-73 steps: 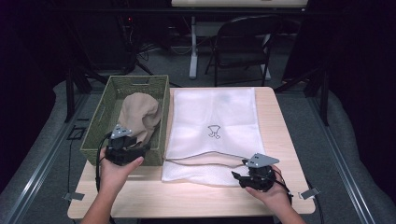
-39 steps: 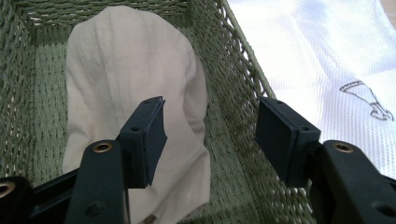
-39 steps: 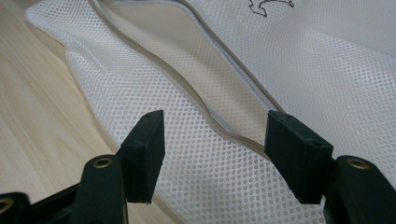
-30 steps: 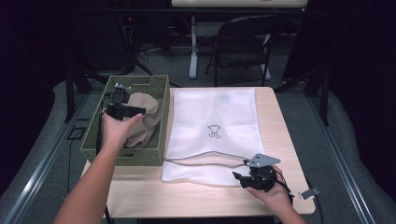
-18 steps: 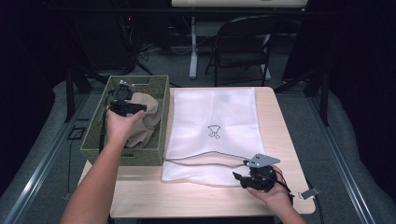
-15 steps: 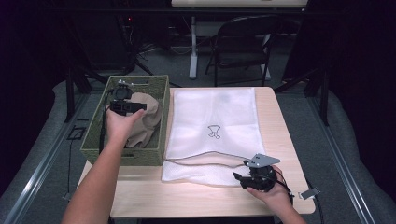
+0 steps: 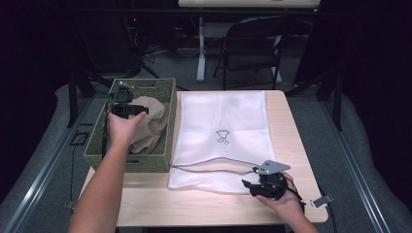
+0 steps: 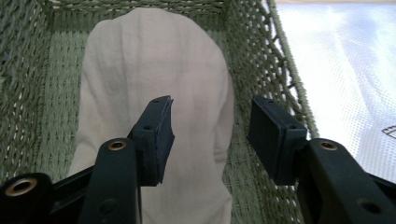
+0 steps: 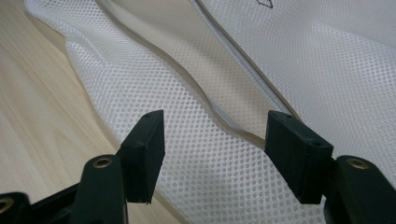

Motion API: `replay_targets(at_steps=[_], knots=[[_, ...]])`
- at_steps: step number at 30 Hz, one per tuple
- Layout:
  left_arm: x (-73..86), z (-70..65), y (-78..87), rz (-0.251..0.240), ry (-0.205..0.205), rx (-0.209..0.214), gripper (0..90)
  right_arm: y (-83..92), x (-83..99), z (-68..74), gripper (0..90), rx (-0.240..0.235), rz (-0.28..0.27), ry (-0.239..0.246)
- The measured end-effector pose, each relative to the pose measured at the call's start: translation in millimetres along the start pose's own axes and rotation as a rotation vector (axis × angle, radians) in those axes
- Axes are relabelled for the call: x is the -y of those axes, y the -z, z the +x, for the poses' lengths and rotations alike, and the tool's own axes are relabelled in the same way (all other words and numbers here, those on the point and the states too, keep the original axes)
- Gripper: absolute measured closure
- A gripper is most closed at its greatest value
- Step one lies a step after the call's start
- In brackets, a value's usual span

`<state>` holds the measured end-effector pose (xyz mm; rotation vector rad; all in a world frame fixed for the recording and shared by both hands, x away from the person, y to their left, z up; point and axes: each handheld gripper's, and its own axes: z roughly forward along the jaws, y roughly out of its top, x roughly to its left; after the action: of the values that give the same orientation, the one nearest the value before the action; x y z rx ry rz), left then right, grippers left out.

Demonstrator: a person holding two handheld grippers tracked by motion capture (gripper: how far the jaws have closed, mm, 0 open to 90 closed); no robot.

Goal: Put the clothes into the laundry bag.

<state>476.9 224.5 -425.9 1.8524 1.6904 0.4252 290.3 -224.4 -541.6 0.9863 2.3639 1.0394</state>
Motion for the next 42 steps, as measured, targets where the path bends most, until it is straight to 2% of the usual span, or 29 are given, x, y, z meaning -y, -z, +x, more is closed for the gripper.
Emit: replay_targets(at_steps=[5, 11, 16, 24, 25, 28, 38, 42], knots=[[-1.5, 4.5, -6.2, 0.01, 0.025, -0.01, 46.1, -0.2, 0.1, 0.0, 37.6, -0.003, 0.001, 0.0], [-2.9, 7.7, -14.1, 0.048, 0.026, -0.007, 45.6, -0.1, 0.2, 0.0, 37.4, -0.002, 0.0, 0.002], [-2.4, 7.7, -20.1, 0.05, 0.033, -0.029, 45.0, 0.1, 0.4, -0.3, 37.3, -0.001, 0.001, -0.002], [-1.0, 4.9, -29.3, 0.08, 0.002, -0.087, 39.9, 0.2, 0.5, -0.1, 36.9, -0.001, -0.001, 0.0], [-1.1, 3.4, -30.6, 0.089, -0.001, -0.112, 39.3, 0.1, 0.5, -0.1, 36.8, -0.001, -0.002, 0.0], [-0.2, 0.3, -34.0, 0.103, -0.016, -0.14, 40.6, 0.0, 0.6, 0.0, 36.7, 0.0, 0.001, 0.0], [1.6, -5.5, -42.3, 0.12, -0.034, -0.132, 38.8, -0.1, 0.7, 0.0, 36.4, -0.005, -0.002, 0.003], [3.1, -9.3, -49.2, 0.146, -0.061, -0.161, 38.5, -0.3, 0.8, 0.0, 36.4, -0.007, -0.004, 0.003]])
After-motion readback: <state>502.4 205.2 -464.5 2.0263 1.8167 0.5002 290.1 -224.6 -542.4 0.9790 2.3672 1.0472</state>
